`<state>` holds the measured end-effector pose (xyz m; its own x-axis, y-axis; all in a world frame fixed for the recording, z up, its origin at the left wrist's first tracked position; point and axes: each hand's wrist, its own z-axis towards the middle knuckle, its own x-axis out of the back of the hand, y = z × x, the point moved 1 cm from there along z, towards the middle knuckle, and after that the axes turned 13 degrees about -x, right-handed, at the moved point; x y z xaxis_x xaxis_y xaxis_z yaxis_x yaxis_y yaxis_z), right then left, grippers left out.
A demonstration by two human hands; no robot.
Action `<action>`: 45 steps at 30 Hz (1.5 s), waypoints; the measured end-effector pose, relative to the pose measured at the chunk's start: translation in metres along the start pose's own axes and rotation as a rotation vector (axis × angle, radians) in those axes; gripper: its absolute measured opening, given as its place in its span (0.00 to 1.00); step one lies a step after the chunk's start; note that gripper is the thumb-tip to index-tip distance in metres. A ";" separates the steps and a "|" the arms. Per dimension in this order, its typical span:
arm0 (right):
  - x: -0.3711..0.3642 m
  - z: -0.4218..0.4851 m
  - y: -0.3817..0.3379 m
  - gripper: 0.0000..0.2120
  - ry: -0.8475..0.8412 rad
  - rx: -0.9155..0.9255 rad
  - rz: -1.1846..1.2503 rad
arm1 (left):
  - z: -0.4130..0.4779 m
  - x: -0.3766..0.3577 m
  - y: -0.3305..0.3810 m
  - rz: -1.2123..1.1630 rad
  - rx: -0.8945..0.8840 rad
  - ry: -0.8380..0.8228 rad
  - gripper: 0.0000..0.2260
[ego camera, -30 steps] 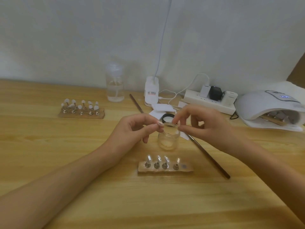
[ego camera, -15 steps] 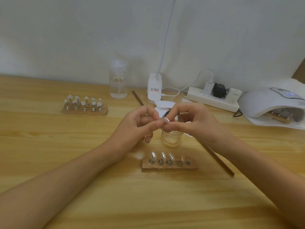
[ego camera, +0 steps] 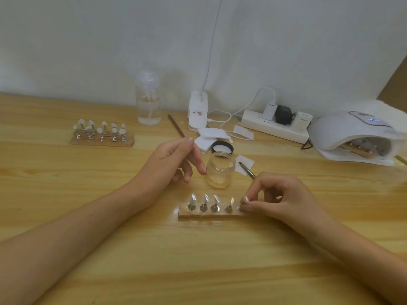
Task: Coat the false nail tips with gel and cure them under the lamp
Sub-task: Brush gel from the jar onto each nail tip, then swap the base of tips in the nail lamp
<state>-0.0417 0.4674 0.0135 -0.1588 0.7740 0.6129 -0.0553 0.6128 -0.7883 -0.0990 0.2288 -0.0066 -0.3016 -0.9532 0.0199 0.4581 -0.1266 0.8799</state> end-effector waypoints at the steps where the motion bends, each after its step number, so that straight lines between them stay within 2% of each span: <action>1: -0.001 0.001 0.000 0.07 0.003 0.001 -0.004 | 0.000 0.000 0.000 0.006 0.002 0.000 0.17; 7: -0.004 0.004 0.003 0.06 -0.002 0.031 -0.047 | 0.000 0.001 -0.001 0.032 0.000 -0.008 0.17; 12: 0.001 0.007 0.004 0.18 -0.039 0.061 -0.253 | 0.000 0.002 -0.004 0.053 -0.004 -0.006 0.17; 18: 0.003 0.007 0.002 0.10 -0.009 0.119 -0.375 | -0.002 0.000 -0.001 0.062 -0.007 0.021 0.17; 21: 0.020 -0.004 0.007 0.10 0.043 0.125 -0.283 | -0.009 -0.002 0.009 0.133 -0.160 0.030 0.17; 24: 0.054 -0.019 0.027 0.09 0.153 0.078 -0.215 | -0.019 -0.013 0.026 0.382 -0.428 -0.124 0.11; 27: 0.099 -0.029 0.063 0.10 0.294 -0.041 -0.223 | -0.026 -0.043 0.038 0.730 -0.677 -0.383 0.08; 29: 0.126 -0.031 0.091 0.11 0.393 -0.130 -0.217 | -0.027 -0.070 0.037 0.914 -0.765 -0.570 0.10; 31: 0.149 -0.030 0.114 0.10 0.466 -0.189 -0.228 | -0.022 -0.097 0.034 0.976 -0.714 -0.719 0.13; 34: 0.170 -0.018 0.138 0.10 0.516 -0.247 -0.260 | 0.006 -0.137 0.023 1.020 -0.512 -0.826 0.24; 36: 0.178 -0.004 0.148 0.11 0.524 -0.267 -0.274 | 0.033 -0.163 0.006 1.018 -0.366 -0.905 0.25; 41: 0.187 0.023 0.162 0.10 0.525 -0.281 -0.202 | 0.083 -0.208 -0.029 1.178 -0.301 -0.931 0.23; 45: 0.215 0.019 0.172 0.15 0.349 -0.335 -0.158 | 0.095 -0.211 -0.044 1.184 -0.291 -0.922 0.25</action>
<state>-0.1038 0.7366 0.0089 0.1681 0.6398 0.7499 0.2763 0.6997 -0.6589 -0.1354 0.4617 -0.0046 -0.0041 -0.0585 0.9983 0.9125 0.4082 0.0277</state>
